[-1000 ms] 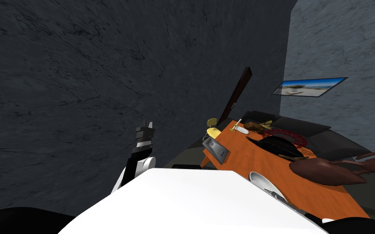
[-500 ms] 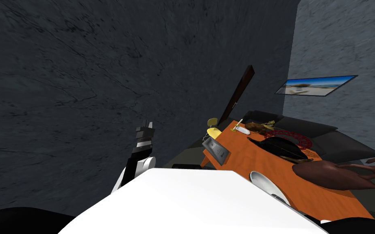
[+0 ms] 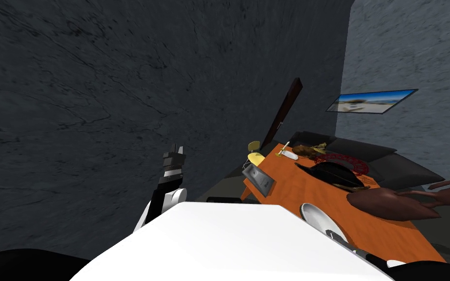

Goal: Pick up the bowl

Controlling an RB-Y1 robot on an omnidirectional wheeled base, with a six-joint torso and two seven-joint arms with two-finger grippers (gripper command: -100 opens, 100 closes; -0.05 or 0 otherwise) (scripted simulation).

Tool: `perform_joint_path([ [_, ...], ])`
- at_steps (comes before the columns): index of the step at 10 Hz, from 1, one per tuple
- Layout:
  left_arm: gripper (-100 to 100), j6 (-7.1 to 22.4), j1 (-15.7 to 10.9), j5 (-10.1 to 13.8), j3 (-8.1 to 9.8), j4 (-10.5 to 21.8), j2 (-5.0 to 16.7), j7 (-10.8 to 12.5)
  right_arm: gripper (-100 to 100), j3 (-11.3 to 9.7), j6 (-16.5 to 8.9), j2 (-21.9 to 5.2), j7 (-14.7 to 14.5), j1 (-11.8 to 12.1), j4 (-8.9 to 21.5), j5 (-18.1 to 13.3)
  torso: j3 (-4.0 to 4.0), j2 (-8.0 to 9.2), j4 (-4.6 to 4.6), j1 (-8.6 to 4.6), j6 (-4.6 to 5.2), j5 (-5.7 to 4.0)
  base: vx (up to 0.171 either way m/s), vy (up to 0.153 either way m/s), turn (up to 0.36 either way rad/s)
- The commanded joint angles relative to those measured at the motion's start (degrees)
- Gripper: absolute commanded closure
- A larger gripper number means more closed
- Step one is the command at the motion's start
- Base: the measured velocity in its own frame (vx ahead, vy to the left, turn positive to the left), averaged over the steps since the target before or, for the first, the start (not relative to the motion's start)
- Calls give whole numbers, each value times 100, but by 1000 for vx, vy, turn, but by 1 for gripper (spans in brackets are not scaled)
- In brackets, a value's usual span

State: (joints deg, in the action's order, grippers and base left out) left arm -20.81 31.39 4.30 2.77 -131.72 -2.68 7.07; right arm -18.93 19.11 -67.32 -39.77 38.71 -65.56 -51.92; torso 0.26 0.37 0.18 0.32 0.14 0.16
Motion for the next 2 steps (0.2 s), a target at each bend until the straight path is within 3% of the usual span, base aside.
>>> perform_joint_path([
  [1, 0, 0, 0, 0, 0, 0, 0, 0, 100, 0, 0, 0, 0, 0, 0, 0, 0, 0, 0, 0, 0, 0, -11, 21, -23],
  [2, 0, 0, 0, 0, 0, 0, 0, 0, 0, 9, 8, -12, 8, 7, -8, 5, -2, -4, -1, -6, -4, -3, 0, 0, 0],
])
